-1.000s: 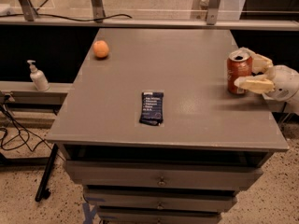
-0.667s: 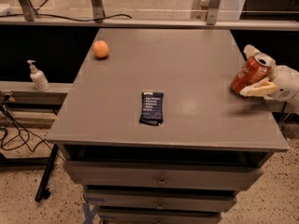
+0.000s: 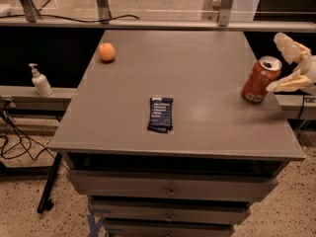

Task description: Place coke can upright

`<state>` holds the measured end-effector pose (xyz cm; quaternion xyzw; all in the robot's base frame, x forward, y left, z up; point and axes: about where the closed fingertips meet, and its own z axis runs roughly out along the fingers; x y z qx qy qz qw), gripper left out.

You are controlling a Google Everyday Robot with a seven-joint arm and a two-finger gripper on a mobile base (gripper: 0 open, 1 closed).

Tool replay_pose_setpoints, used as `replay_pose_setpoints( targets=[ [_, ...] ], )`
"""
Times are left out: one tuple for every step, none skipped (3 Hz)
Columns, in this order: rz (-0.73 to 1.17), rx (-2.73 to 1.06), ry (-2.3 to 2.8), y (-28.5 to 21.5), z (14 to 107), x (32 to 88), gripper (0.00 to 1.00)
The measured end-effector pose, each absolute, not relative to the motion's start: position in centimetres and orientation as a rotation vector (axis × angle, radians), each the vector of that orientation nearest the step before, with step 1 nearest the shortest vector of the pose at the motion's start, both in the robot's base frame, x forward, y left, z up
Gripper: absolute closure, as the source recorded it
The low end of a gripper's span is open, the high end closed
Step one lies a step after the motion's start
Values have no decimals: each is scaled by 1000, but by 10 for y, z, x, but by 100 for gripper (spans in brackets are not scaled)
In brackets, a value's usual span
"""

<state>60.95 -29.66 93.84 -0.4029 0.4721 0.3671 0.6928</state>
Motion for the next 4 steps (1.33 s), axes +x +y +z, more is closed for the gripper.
replay_pose_setpoints(
  targets=[
    [668, -974, 1047, -316, 999, 602, 0],
    [519, -1016, 1036, -326, 1068, 583, 0],
    [390, -1049, 1003, -320, 1132, 555, 0],
    [380, -1059, 995, -315, 1142, 550, 0]
  ],
)
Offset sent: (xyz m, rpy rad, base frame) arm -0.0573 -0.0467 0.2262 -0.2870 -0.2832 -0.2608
